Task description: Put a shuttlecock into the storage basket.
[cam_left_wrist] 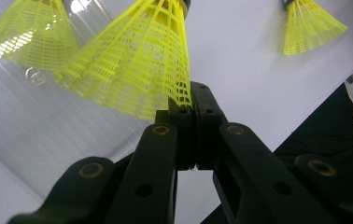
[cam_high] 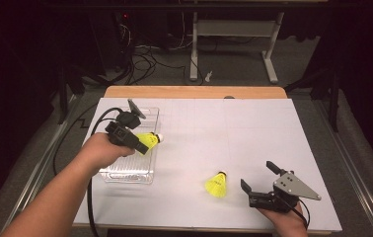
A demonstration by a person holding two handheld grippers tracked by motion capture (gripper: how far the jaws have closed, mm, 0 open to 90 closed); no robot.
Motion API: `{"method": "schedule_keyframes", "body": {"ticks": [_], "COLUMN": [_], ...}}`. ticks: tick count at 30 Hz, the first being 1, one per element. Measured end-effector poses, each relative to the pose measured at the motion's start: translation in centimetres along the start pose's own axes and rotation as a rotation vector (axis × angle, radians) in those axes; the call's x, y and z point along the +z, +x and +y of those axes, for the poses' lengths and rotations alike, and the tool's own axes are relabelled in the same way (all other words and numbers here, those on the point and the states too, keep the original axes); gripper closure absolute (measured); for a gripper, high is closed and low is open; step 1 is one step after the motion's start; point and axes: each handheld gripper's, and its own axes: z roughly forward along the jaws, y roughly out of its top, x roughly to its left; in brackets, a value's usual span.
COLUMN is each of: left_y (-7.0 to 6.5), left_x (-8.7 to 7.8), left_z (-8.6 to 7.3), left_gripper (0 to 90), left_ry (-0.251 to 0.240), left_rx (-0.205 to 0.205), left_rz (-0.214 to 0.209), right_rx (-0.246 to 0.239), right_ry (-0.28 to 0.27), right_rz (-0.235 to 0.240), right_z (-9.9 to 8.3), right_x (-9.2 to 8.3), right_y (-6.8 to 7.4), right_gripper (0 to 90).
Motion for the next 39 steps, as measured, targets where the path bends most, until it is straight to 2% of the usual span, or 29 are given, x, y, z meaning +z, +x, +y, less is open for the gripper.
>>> {"method": "schedule_keyframes", "body": {"ticks": [6,10,15,22,30,31,39], "left_y": [0.8,1.5,2.2,3.1,3.7,3.8,3.9], "left_x": [-0.4,-0.6,-0.5,-0.3,0.8,1.1,2.3], "left_z": [-0.6,-1.1,-1.4,-1.9,-2.4,-2.4,-2.4], "left_gripper": [88.6,88.6,88.5,88.5,88.5,88.4,88.5], "left_ry": [-0.011,-0.019,-0.018,-0.021,-0.009,-0.005,0.007], "left_rx": [-0.018,-0.045,-0.068,-0.094,-0.107,-0.115,-0.121], "left_rz": [0.001,0.009,0.028,0.031,0.033,0.044,0.036], "right_rx": [-0.003,-0.001,-0.003,0.0,-0.001,0.0,-0.004], "right_ry": [0.0,0.001,0.0,-0.002,-0.001,-0.001,0.0], "right_rz": [0.002,0.0,0.001,0.0,0.001,0.0,0.001], "right_z": [0.0,0.0,0.0,0.0,0.0,0.0,0.0], "right_x": [0.0,0.0,0.0,0.0,0.0,0.0,0.0], "right_y": [0.0,0.0,0.0,0.0,0.0,0.1,0.1], "right_gripper": [0.2,0.2,0.2,0.2,0.2,0.2,0.2]}}
